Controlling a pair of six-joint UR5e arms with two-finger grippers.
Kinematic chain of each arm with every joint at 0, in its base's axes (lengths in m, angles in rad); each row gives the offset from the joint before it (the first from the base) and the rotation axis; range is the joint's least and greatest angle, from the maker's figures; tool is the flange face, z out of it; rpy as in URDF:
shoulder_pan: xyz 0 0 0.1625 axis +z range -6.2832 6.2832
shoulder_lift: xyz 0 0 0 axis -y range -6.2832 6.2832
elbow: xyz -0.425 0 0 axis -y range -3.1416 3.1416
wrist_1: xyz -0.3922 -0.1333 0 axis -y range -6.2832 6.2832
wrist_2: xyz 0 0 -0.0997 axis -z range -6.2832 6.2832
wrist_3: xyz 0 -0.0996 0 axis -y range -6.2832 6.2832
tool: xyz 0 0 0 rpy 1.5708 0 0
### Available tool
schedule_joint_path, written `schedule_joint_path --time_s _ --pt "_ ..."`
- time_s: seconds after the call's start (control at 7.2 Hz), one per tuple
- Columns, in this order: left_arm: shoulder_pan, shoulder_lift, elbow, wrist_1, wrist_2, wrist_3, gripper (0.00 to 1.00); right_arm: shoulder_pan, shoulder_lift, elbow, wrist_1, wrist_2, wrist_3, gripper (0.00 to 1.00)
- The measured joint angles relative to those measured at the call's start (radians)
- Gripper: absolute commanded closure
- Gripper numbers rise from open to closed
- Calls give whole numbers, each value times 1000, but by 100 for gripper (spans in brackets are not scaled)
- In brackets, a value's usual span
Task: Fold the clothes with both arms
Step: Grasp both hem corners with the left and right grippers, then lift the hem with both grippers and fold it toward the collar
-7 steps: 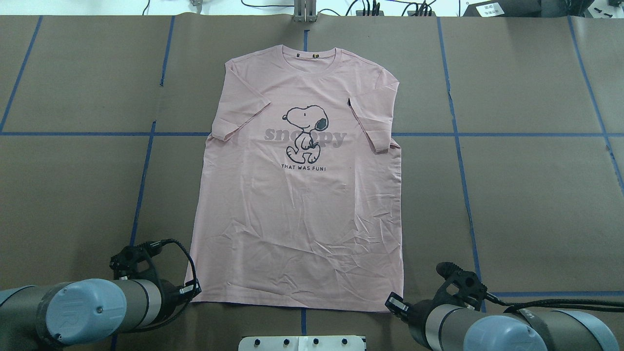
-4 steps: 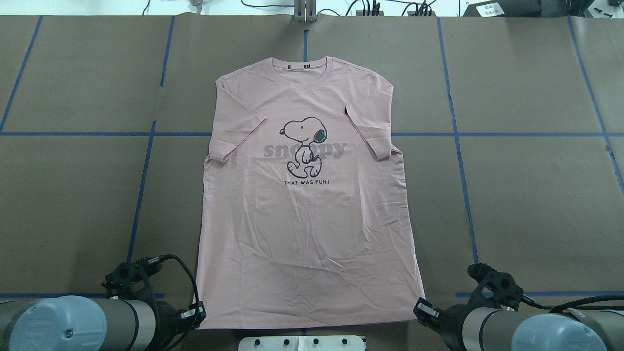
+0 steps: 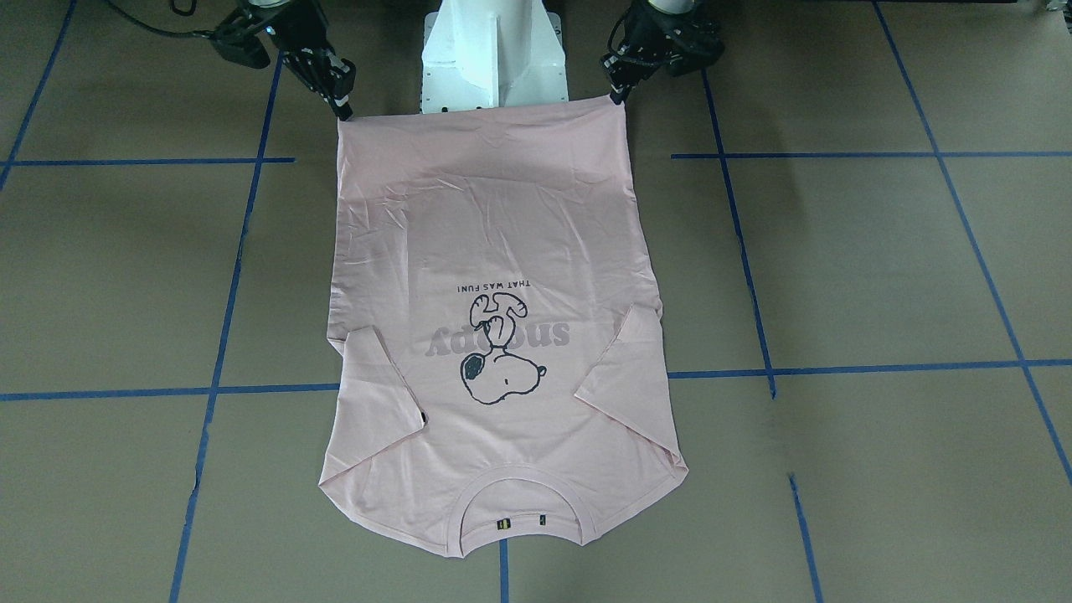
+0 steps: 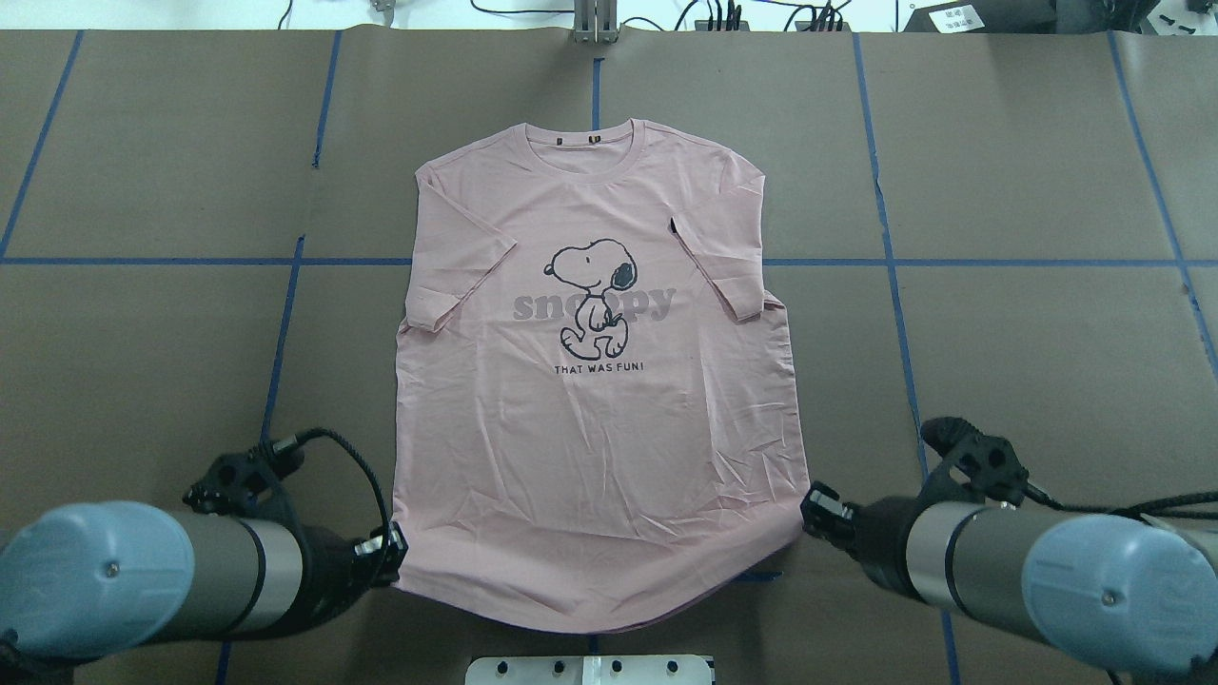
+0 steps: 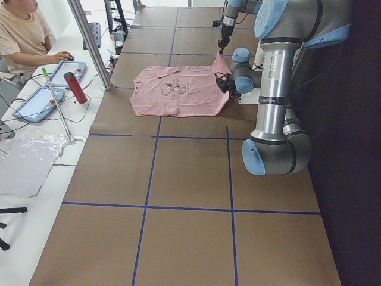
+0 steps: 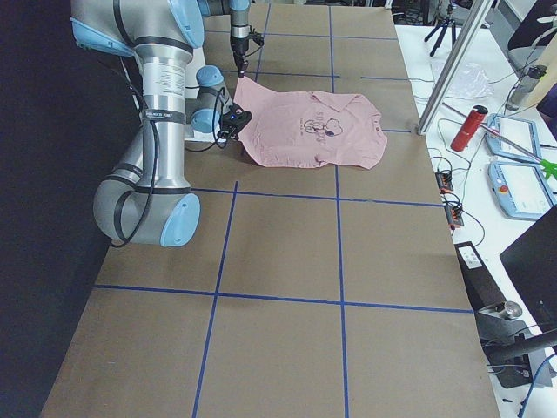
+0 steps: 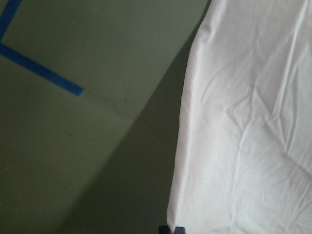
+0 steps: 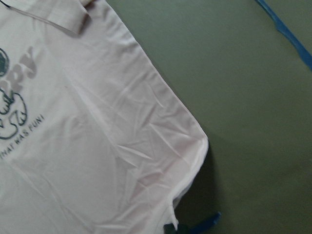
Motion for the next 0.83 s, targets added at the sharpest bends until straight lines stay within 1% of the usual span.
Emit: schedule_joint_path --time_s 0.14,0.28,0.56,0.69,0.83 --pt "-75 -28 19 2 2 52 100 81 74 -69 -1 2 -75 100" --pt "-148 -76 68 2 5 103 100 165 176 -171 -8 14 -135 100" --pt "-268 -214 224 -4 7 165 100 320 338 -347 -40 66 -258 100" --pt "-327 -255 295 -27 7 199 100 376 386 -416 -45 78 -309 100" --pt "-382 -275 374 -93 10 237 100 423 419 -479 -46 83 -368 100"
